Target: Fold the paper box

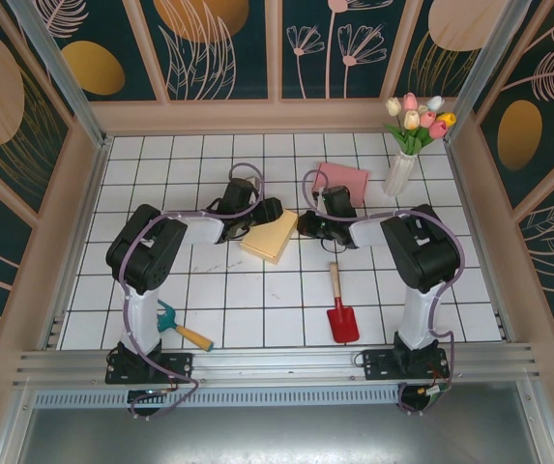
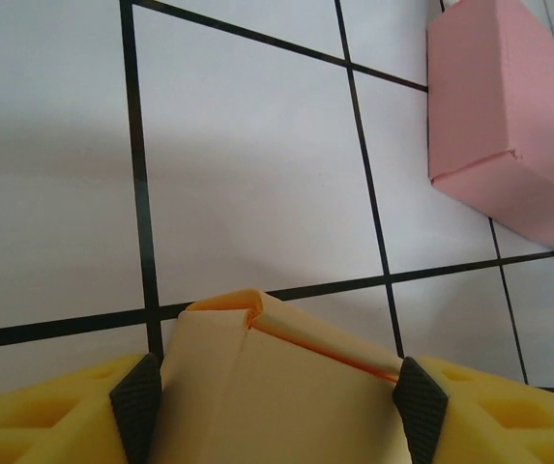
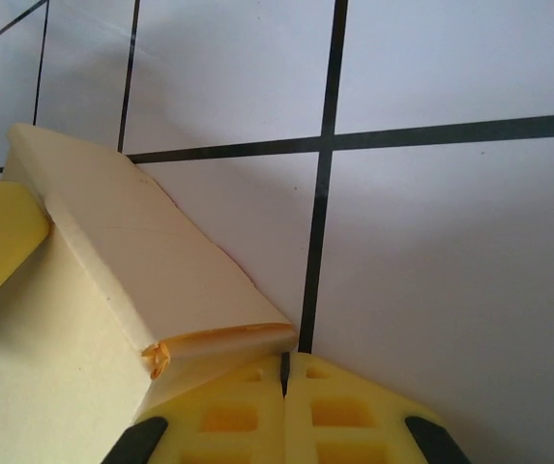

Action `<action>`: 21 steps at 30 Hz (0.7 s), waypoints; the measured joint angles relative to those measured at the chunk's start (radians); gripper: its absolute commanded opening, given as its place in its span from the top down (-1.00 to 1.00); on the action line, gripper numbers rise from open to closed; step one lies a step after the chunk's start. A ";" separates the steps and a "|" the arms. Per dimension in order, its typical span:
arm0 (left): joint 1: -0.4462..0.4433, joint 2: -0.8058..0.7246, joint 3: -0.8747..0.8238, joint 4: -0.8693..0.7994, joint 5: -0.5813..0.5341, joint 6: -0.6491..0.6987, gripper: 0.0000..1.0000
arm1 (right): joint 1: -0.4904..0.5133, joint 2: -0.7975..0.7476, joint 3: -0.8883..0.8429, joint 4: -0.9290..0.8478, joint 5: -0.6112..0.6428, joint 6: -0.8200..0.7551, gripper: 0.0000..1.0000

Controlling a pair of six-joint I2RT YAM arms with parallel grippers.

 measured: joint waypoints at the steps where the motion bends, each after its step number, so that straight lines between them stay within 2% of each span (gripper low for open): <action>1: 0.002 0.001 -0.003 0.005 0.004 -0.007 -0.37 | 0.000 0.000 0.000 0.000 0.002 0.006 1.00; 6: 0.011 -0.016 -0.028 0.011 0.001 -0.029 -0.42 | 0.006 -0.026 -0.020 -0.005 0.053 0.002 1.00; 13: 0.071 -0.180 -0.200 -0.046 -0.073 -0.049 -0.43 | 0.041 -0.221 -0.241 -0.014 0.123 -0.017 1.00; 17: 0.074 -0.280 -0.342 -0.006 -0.079 -0.065 -0.41 | 0.135 -0.328 -0.351 -0.010 0.169 -0.017 1.00; 21: 0.067 -0.333 -0.442 0.066 -0.062 -0.087 -0.40 | 0.214 -0.364 -0.394 0.010 0.187 -0.012 1.00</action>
